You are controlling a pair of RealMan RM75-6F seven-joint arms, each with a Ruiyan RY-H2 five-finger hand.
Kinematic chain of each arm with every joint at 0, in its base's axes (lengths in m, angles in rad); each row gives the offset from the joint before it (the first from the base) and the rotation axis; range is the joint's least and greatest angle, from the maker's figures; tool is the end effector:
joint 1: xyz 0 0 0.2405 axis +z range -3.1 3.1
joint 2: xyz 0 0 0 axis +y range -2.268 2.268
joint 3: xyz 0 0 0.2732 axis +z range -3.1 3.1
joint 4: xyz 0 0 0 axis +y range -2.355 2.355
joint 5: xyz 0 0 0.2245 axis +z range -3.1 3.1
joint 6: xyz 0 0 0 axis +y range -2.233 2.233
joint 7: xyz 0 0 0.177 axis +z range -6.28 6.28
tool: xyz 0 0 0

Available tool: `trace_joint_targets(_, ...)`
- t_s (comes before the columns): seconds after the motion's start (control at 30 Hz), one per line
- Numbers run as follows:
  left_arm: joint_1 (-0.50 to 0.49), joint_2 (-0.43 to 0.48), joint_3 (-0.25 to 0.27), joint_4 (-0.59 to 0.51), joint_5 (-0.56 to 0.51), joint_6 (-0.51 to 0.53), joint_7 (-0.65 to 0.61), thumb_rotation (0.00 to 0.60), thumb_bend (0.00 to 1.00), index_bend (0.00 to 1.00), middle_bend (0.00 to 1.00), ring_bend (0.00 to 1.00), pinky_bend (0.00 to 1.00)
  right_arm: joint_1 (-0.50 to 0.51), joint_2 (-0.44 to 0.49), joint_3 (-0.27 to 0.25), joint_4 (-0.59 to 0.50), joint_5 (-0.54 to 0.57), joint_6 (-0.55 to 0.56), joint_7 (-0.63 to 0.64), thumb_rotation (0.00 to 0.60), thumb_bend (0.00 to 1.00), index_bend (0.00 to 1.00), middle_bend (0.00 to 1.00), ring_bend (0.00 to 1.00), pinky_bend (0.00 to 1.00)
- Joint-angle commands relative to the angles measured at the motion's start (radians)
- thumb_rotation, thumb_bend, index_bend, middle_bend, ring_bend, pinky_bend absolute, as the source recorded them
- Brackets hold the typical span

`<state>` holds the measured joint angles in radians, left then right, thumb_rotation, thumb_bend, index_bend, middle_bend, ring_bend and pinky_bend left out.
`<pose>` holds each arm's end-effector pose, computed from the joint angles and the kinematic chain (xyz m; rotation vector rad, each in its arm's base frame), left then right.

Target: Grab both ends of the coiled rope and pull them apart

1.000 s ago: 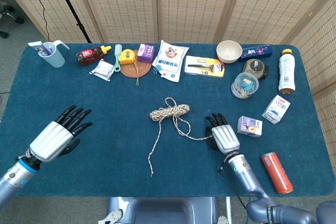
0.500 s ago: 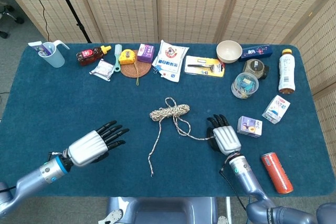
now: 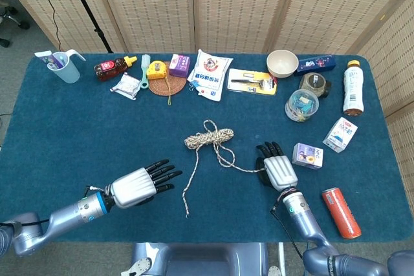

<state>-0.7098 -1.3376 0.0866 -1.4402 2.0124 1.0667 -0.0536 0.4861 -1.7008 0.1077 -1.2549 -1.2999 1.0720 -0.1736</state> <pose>-0.1671 0.2916 -0.0203 -2.5118 -0.3986 -1.0358 -0.2445 -0.3318 -0.0735 1.7169 -1.0680 0.9016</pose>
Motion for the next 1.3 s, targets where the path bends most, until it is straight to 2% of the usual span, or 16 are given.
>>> trace_joint_targets(0.03, -0.012, -0.021, 0.010, 0.018, -0.004, -0.008, -0.007, 0.600, 0.37, 0.25, 0.00, 0.00, 0.00, -0.001, -0.003, 0.000, 0.007, 0.001, -0.003, 0.003, 0.600, 0.54, 0.60, 0.16, 0.07, 0.00)
trace_joint_targets(0.63, -0.095, -0.131, 0.031, 0.081, -0.037, -0.060, -0.024, 0.600, 0.37, 0.33, 0.00, 0.00, 0.00, -0.013, -0.004, -0.002, 0.032, -0.005, 0.001, 0.035, 0.600, 0.54, 0.60, 0.16, 0.08, 0.00)
trace_joint_targets(0.97, -0.129, -0.176, 0.048, 0.105, -0.062, -0.100, 0.001, 0.600, 0.43, 0.37, 0.00, 0.00, 0.00, -0.014, -0.006, -0.003, 0.045, -0.013, -0.001, 0.050, 0.600, 0.54, 0.60, 0.16, 0.08, 0.00)
trace_joint_targets(1.3, -0.150, -0.218, 0.050, 0.126, -0.101, -0.127, 0.010, 0.600, 0.43, 0.38, 0.00, 0.00, 0.00, -0.018, -0.005, 0.000, 0.055, -0.011, -0.004, 0.061, 0.600, 0.54, 0.60, 0.16, 0.08, 0.00)
